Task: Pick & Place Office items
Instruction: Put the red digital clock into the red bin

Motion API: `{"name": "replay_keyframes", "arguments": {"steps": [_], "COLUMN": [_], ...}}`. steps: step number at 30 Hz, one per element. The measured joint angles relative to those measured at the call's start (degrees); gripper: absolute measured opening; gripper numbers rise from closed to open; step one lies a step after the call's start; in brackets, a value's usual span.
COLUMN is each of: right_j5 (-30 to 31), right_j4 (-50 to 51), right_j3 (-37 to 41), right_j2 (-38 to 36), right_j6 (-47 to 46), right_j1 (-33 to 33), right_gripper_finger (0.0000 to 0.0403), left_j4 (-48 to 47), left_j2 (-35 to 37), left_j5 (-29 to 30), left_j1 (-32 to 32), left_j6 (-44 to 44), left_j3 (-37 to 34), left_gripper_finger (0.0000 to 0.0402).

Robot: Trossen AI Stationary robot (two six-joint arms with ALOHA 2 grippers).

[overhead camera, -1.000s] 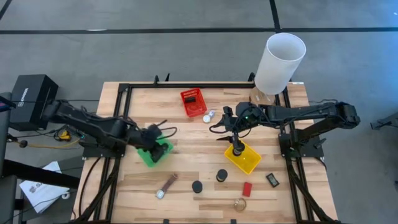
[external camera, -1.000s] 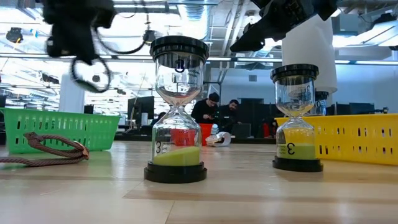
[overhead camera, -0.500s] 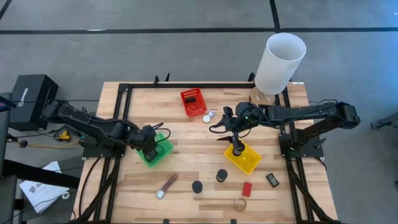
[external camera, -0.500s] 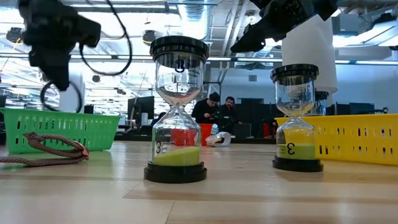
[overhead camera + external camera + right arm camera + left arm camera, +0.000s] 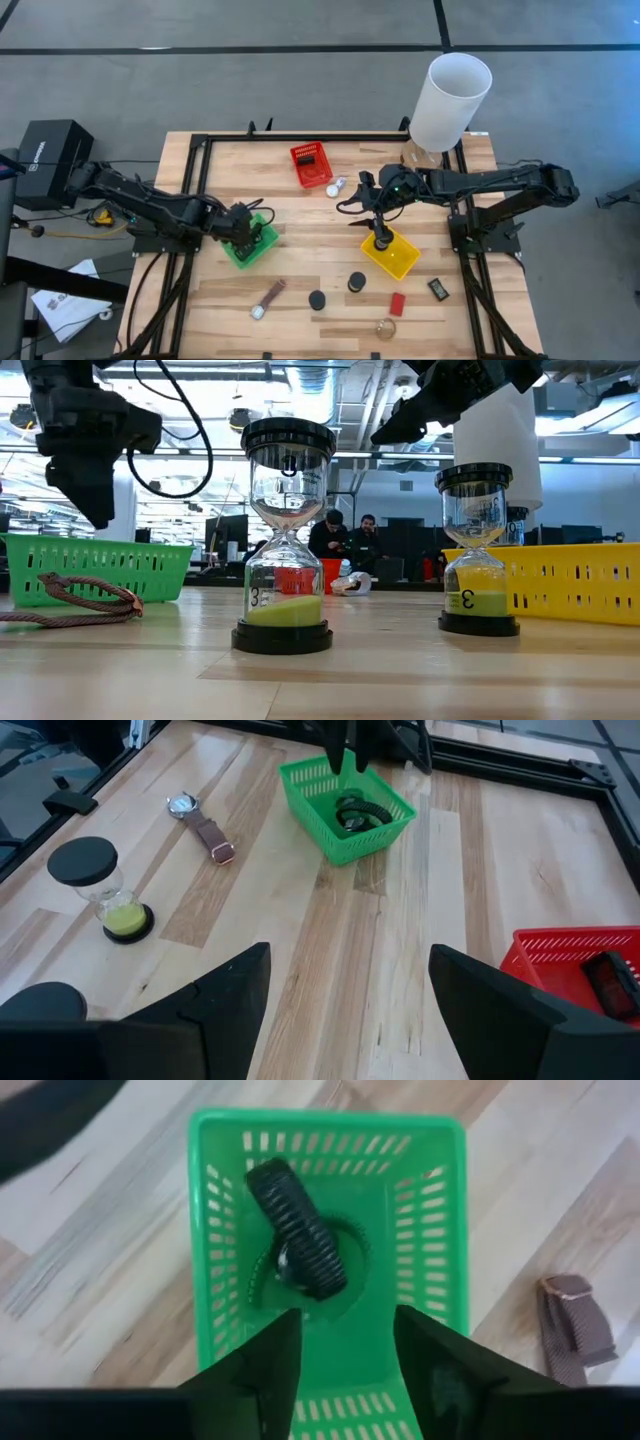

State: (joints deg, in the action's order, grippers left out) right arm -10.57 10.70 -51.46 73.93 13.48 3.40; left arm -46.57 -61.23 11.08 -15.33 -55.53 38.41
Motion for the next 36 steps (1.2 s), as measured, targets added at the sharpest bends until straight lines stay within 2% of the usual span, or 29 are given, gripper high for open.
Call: {"name": "replay_keyframes", "arguments": {"steps": [5, 13, 19, 23, 36], "right_j5": [0.0, 0.0, 0.0, 0.0, 0.0], "right_j4": [0.0, -0.1, -0.1, -0.1, -0.1], "right_j3": [0.0, 0.0, 0.0, 0.0, 0.0], "right_j2": [0.0, 0.0, 0.0, 0.0, 0.0], "right_j6": [0.0, 0.0, 0.0, 0.0, 0.0], "right_j1": [0.0, 0.0, 0.0, 0.0, 0.0], "right_gripper_finger": [0.0264, 0.0264, 0.0264, 0.0264, 0.0264], "left_j4": [5.4, 14.2, 14.9, 15.0, 15.7], "left_j2": [0.0, 0.0, 0.0, 0.0, 0.0], "left_j5": [0.0, 0.1, 0.1, 2.2, 2.6], "left_j1": [0.0, 0.4, 1.0, 1.0, 1.0], "left_j6": [0.8, 8.1, 9.0, 10.7, 10.7], "left_j3": [0.0, 0.0, 0.0, 0.0, 0.0], "left_gripper_finger": [0.0174, 0.0166, 0.0156, 0.0152, 0.0155]}}
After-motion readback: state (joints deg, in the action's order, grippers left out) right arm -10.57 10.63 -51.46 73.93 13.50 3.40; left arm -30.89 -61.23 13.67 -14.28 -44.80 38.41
